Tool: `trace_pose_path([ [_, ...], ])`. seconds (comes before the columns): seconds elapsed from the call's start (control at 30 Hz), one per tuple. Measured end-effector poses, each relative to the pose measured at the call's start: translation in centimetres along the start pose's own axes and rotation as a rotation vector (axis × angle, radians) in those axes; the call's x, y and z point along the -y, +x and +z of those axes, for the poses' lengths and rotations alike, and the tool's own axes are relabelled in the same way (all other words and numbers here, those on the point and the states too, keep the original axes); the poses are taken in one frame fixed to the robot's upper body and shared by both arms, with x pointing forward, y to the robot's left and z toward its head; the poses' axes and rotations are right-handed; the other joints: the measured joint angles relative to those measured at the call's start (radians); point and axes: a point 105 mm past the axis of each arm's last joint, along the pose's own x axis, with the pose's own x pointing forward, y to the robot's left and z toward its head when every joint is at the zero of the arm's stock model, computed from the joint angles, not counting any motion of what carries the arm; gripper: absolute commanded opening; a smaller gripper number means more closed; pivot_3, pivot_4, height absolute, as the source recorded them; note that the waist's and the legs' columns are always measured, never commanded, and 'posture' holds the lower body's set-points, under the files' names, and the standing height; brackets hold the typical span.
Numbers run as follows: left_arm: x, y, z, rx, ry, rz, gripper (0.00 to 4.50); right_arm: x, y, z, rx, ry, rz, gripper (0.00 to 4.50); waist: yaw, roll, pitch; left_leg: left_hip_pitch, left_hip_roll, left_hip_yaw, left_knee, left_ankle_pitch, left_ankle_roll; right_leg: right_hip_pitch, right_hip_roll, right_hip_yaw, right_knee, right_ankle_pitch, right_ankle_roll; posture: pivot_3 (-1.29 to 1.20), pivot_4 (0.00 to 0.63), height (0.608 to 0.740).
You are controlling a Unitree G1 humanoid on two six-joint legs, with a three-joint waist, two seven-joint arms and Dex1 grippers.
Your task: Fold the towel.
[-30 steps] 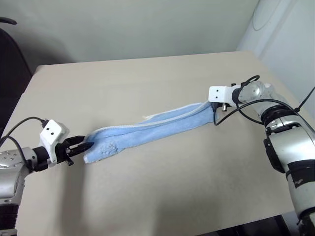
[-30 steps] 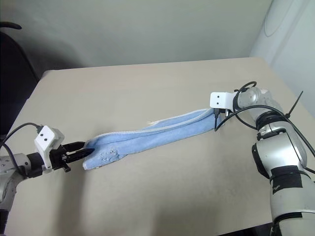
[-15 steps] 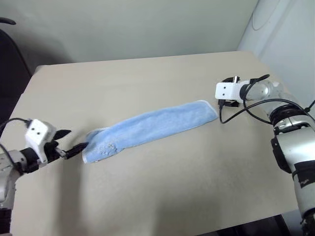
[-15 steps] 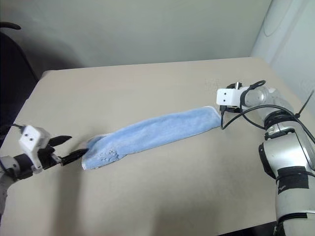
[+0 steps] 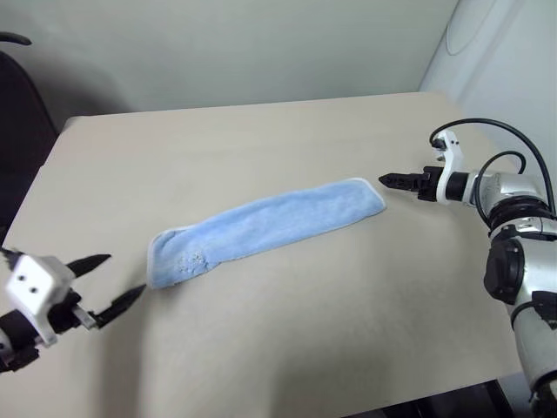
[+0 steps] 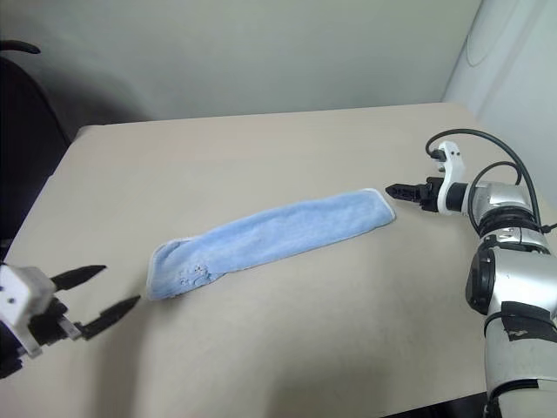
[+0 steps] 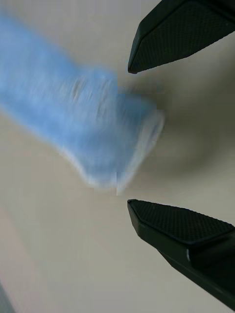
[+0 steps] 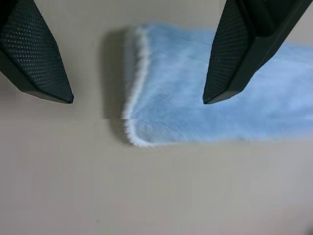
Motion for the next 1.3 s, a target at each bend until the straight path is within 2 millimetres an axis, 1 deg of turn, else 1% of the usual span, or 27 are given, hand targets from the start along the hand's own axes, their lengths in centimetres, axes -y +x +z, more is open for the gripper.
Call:
trace_pose_path([
  [0.1, 0.8, 0.8, -0.2, -0.013, 0.057, -0.041, 4.5, 0.1, -0.1, -1.5, -0.017, 0.178, 0.007, 4.49, 0.004, 0.0, 0.0, 0.0, 0.0, 0.0, 0.002, -0.003, 0.005, 0.0, 0.0, 0.0, 0.002, 0.0, 0.0, 0.0, 0.15, 0.74],
  [0.17, 1.1, 1.1, -0.2, -0.012, 0.081, -0.059, 4.5, 0.0, -0.3, -1.9, -0.025, 0.236, 0.01, 4.49, 0.006, 0.0, 0.0, 0.0, 0.0, 0.0, 0.002, -0.003, 0.006, 0.0, 0.0, 0.0, 0.002, 0.0, 0.0, 0.0, 0.15, 0.74],
  [0.27, 1.6, 1.6, -0.2, -0.009, 0.105, -0.082, 4.5, -0.4, -0.9, -2.4, -0.039, 0.286, 0.013, 4.49, 0.007, 0.0, 0.0, 0.0, 0.0, 0.0, 0.003, -0.004, 0.006, 0.0, 0.0, 0.0, 0.003, 0.0, 0.0, 0.0, 0.15, 0.74],
  [0.33, 1.6, 1.9, -0.2, -0.003, 0.102, -0.088, 4.5, -0.5, -1.1, -3.0, -0.054, 0.32, 0.015, 4.49, 0.007, 0.0, 0.0, 0.0, 0.0, 0.001, 0.003, -0.007, 0.011, 0.0, 0.0, 0.0, 0.003, 0.0, 0.0, 0.0, 0.15, 0.74],
  [0.43, 1.4, 2.1, 0.0, 0.011, 0.102, -0.081, 4.5, -1.3, -0.9, -4.0, -0.081, 0.352, 0.032, 4.49, 0.007, 0.0, 0.0, 0.0, 0.0, 0.0, 0.005, -0.007, 0.011, -0.001, 0.0, 0.0, 0.005, 0.0, 0.0, 0.0, 0.15, 0.74],
  [0.57, 0.9, 2.3, 0.2, 0.029, 0.097, -0.063, 4.5, -2.2, 0.1, -4.7, -0.088, 0.383, 0.047, 4.49, 0.006, 0.0, 0.0, 0.0, 0.0, 0.0, 0.006, -0.007, 0.012, -0.001, 0.0, 0.0, 0.006, 0.0, 0.001, 0.0, 0.15, 0.74],
  [0.63, 0.7, 2.5, 0.7, 0.054, 0.089, -0.049, 4.5, -2.5, 0.8, -5.0, -0.083, 0.398, 0.045, 4.49, 0.007, 0.0, 0.0, 0.0, 0.0, 0.0, 0.007, -0.007, 0.012, -0.001, 0.0, 0.0, 0.007, 0.0, 0.001, 0.0, 0.15, 0.74],
  [0.7, 0.6, 2.6, 0.9, 0.069, 0.073, -0.041, 4.5, -2.4, 1.4, -4.8, -0.056, 0.416, 0.035, 4.49, 0.006, -0.001, -0.001, 0.0, 0.0, 0.0, 0.008, -0.007, 0.012, -0.001, 0.0, 0.0, 0.007, 0.0, 0.001, 0.0, 0.15, 0.74],
  [0.77, 0.6, 2.6, 0.9, 0.076, 0.05, -0.032, 4.5, -2.2, 2.3, -4.8, -0.024, 0.44, 0.022, 4.49, 0.002, -0.003, -0.002, 0.001, 0.0, 0.0, 0.009, -0.008, 0.012, 0.0, 0.0, 0.0, 0.008, 0.0, 0.001, 0.0, 0.15, 0.74],
  [0.9, 1.0, 2.8, 1.6, 0.111, 0.02, -0.032, 4.5, -1.7, 3.7, -4.6, 0.029, 0.465, -0.018, 4.49, 0.0, -0.009, -0.006, 0.007, 0.0, 0.0, 0.012, -0.009, 0.015, 0.008, 0.0, 0.0, 0.007, 0.0, 0.002, 0.0, 0.15, 0.74],
  [0.97, 1.2, 2.8, 1.6, 0.111, 0.009, -0.024, 4.5, -1.5, 4.2, -4.5, 0.051, 0.478, -0.032, 4.49, 0.0, -0.011, -0.007, 0.008, -0.001, 0.0, 0.013, -0.009, 0.015, 0.01, 0.0, 0.0, 0.005, 0.001, 0.003, 0.0, 0.15, 0.74],
  [1.0, 1.4, 2.8, 1.6, 0.116, 0.0, -0.018, 4.5, -1.4, 4.5, -4.4, 0.065, 0.481, -0.043, 4.1, 0.0, -0.011, -0.007, 0.008, -0.001, 0.0, 0.014, -0.01, 0.016, 0.011, 0.0, 0.0, 0.005, 0.001, 0.004, 0.0, 0.15, 0.74],
  [1.03, 1.5, 2.8, 1.6, 0.12, -0.01, -0.015, 4.5, -1.3, 4.6, -4.4, 0.072, 0.482, -0.054, 3.85, 0.001, -0.012, -0.008, 0.008, -0.001, 0.0, 0.014, -0.01, 0.017, 0.011, -0.001, 0.0, 0.004, 0.001, 0.004, 0.0, 0.15, 0.74],
  [1.13, 1.7, 2.8, 1.5, 0.128, -0.04, -0.001, 4.5, -0.9, 4.8, -4.5, 0.084, 0.485, -0.077, 2.87, 0.004, -0.013, -0.008, 0.007, -0.001, 0.0, 0.014, -0.012, 0.017, 0.01, -0.001, 0.0, 0.003, 0.001, 0.004, 0.0, 0.15, 0.74],
  [1.3, 1.9, 2.8, 1.8, 0.163, -0.089, 0.018, 4.5, -0.4, 4.6, -4.8, 0.078, 0.496, -0.101, 1.03, 0.004, -0.012, -0.008, 0.005, -0.001, 0.001, 0.011, -0.012, 0.017, 0.006, 0.0, 0.0, 0.003, 0.001, 0.003, 0.0, 0.15, 0.74],
])
